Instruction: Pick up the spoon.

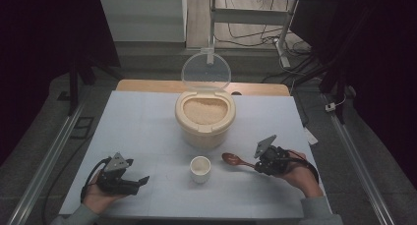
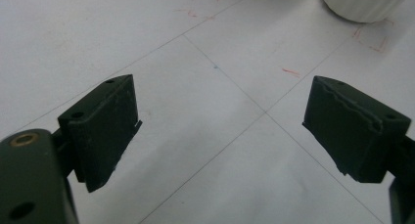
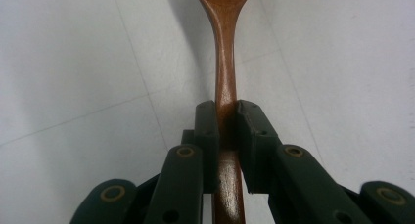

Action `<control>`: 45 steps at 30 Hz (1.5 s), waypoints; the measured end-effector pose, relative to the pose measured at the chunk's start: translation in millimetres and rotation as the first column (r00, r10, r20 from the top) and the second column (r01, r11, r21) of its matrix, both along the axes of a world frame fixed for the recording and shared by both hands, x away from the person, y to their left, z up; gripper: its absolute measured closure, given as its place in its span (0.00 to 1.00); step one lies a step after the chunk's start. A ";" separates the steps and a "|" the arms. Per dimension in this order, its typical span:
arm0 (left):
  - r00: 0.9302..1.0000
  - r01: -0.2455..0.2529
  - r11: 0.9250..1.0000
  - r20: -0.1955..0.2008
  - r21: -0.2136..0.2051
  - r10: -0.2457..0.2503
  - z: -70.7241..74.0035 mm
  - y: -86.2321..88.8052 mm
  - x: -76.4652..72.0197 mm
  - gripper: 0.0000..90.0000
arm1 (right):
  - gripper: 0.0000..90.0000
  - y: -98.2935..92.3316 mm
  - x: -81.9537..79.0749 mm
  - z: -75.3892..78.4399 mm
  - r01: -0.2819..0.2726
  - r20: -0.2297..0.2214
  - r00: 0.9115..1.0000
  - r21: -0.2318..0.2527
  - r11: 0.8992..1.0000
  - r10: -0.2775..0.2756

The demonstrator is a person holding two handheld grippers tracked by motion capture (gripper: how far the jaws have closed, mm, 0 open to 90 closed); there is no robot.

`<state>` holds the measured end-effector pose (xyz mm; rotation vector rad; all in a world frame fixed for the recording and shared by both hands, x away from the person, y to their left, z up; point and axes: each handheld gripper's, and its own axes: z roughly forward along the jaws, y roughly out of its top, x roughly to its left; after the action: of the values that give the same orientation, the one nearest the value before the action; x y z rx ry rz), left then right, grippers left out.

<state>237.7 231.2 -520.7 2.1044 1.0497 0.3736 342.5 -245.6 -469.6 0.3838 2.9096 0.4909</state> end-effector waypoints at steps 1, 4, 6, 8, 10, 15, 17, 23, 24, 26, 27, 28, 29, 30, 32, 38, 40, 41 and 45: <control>1.000 0.000 1.000 0.000 0.001 0.000 -0.1 0.1 0.1 0.14 | 0.88 -1.2 -0.8 2.2 -0.002 0.001 1.000 0.008 1.000 0.002; 1.000 0.000 1.000 0.000 0.003 0.000 -0.3 0.2 0.2 0.14 | 0.88 -2.8 -2.2 5.7 0.002 0.003 1.000 0.023 1.000 -0.002; 1.000 -0.001 1.000 0.000 0.003 0.001 -0.4 0.3 0.3 0.14 | 0.88 -4.8 -3.9 9.7 -0.002 0.013 1.000 0.046 0.999 0.001; 1.000 -0.002 1.000 -0.001 0.004 0.002 -0.5 0.5 0.5 0.14 | 0.88 -5.3 -4.0 11.0 -0.007 0.017 1.000 0.055 0.998 0.006; 1.000 -0.003 1.000 -0.002 0.005 0.003 -0.6 0.5 0.6 0.14 | 0.88 -5.7 -5.7 14.9 -0.012 0.024 1.000 0.069 0.998 0.010; 1.000 -0.002 1.000 -0.002 0.005 0.002 -0.8 0.4 0.7 0.14 | 0.88 -5.5 -13.1 29.0 -0.035 0.045 0.999 0.121 0.992 0.029; 1.000 -0.002 1.000 -0.002 0.005 0.002 -0.9 0.3 0.7 0.14 | 0.88 -5.9 -16.2 34.7 -0.048 0.052 0.998 0.149 0.988 0.041; 1.000 -0.002 1.000 -0.004 0.005 0.002 -1.4 -0.1 1.0 0.14 | 0.88 -6.1 -24.1 46.0 -0.078 0.063 0.996 0.198 0.977 0.066; 1.000 -0.002 1.000 -0.004 0.005 0.002 -1.3 0.0 1.1 0.14 | 0.88 -5.8 -25.1 47.5 -0.083 0.065 0.995 0.204 0.976 0.071; 1.000 -0.002 1.000 -0.004 0.004 0.002 -1.4 -0.1 1.1 0.14 | 0.88 -5.2 -25.8 48.3 -0.089 0.066 0.995 0.212 0.973 0.076; 1.000 -0.002 1.000 -0.004 0.005 0.002 -1.5 -0.1 1.1 0.14 | 0.88 -3.0 -27.3 49.7 -0.100 0.068 0.994 0.219 0.971 0.087; 1.000 -0.002 1.000 -0.005 0.005 0.002 -1.5 -0.2 1.1 0.14 | 0.88 -3.0 -27.3 49.7 -0.100 0.068 0.994 0.219 0.971 0.087; 1.000 -0.001 1.000 -0.004 0.007 0.001 -1.5 -0.2 1.1 0.14 | 0.88 0.2 -28.5 50.6 -0.106 0.073 0.993 0.221 0.969 0.092; 1.000 -0.001 1.000 -0.005 0.006 0.001 -1.5 -0.2 1.0 0.14 | 0.88 0.2 -28.5 50.6 -0.106 0.073 0.993 0.221 0.969 0.092; 1.000 -0.001 1.000 -0.005 0.007 0.001 -1.5 -0.3 1.1 0.14 | 0.88 3.8 -29.5 51.8 -0.117 0.079 0.992 0.220 0.969 0.102; 1.000 -0.001 1.000 -0.006 0.007 0.001 -1.8 -0.2 1.3 0.14 | 0.88 19.4 -33.3 52.9 -0.147 0.099 0.987 0.224 0.963 0.128; 1.000 -0.001 1.000 -0.006 0.007 0.001 -1.7 -0.2 1.2 0.14 | 0.88 24.6 -34.0 52.3 -0.157 0.107 0.985 0.229 0.961 0.136; 1.000 -0.001 1.000 -0.006 0.007 0.001 -1.7 -0.2 1.2 0.14 | 0.88 27.2 -34.6 52.6 -0.161 0.106 0.985 0.228 0.960 0.140; 1.000 0.000 1.000 -0.006 0.008 0.000 -1.7 -0.4 1.3 0.14 | 0.88 35.5 -35.9 51.9 -0.176 0.118 0.981 0.231 0.957 0.152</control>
<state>239.0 230.8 -522.4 2.1140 1.0527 0.3726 306.6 -210.1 -417.7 0.1410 2.8046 0.8674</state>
